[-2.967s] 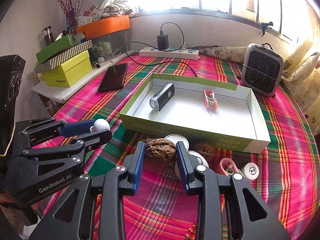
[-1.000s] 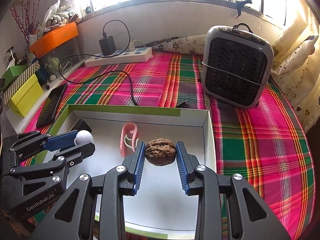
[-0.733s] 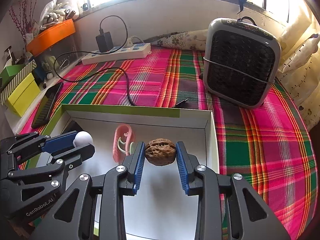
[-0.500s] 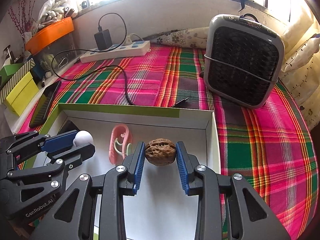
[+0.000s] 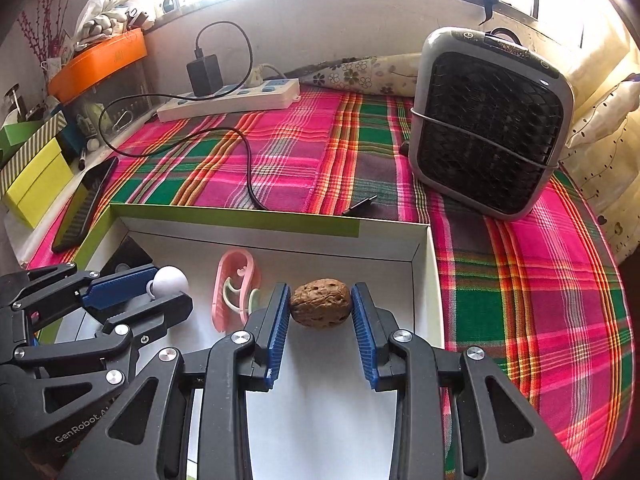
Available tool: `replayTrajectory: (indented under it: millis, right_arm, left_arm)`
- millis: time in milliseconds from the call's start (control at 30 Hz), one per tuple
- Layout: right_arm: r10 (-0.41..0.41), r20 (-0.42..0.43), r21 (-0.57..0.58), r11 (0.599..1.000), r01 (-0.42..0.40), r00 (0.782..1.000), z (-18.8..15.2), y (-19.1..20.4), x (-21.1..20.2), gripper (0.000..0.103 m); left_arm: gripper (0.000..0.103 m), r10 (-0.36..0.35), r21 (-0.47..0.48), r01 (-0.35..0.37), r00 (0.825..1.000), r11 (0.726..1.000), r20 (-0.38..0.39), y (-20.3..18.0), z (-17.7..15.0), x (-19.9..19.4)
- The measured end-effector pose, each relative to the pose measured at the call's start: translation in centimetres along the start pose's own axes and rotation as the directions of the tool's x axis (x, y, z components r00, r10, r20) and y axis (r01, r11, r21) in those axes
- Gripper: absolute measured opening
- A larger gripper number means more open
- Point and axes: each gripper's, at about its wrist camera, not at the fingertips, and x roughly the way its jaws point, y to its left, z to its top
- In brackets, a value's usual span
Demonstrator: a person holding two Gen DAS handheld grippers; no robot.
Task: Organize objects
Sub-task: 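Open the right tool dropping the walnut while the left tool releases the mushroom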
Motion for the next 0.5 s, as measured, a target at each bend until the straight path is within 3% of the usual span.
replayTrajectory:
  millis: [67, 133, 300, 500]
  right_arm:
    - [-0.002, 0.000, -0.001, 1.000, 0.002, 1.000, 0.0, 0.0, 0.0, 0.032]
    - [-0.004, 0.000, -0.001, 1.000, 0.004, 1.000, 0.0, 0.0, 0.1, 0.032]
    - [-0.012, -0.002, -0.007, 1.000, 0.012, 1.000, 0.1, 0.1, 0.1, 0.033]
    - [-0.010, 0.002, 0.006, 1.000, 0.010, 1.000, 0.0, 0.0, 0.0, 0.042]
  left_arm:
    - [0.029, -0.008, -0.004, 0.008, 1.000, 1.000, -0.002, 1.0, -0.3, -0.6]
    - [0.029, -0.010, -0.005, 0.010, 1.000, 1.000, -0.002, -0.6, 0.4, 0.4]
    - [0.029, -0.028, 0.009, 0.028, 1.000, 1.000, -0.003, 1.5, -0.6, -0.8]
    - [0.030, -0.037, 0.014, 0.037, 0.999, 0.999, -0.004, -0.5, 0.0, 0.2]
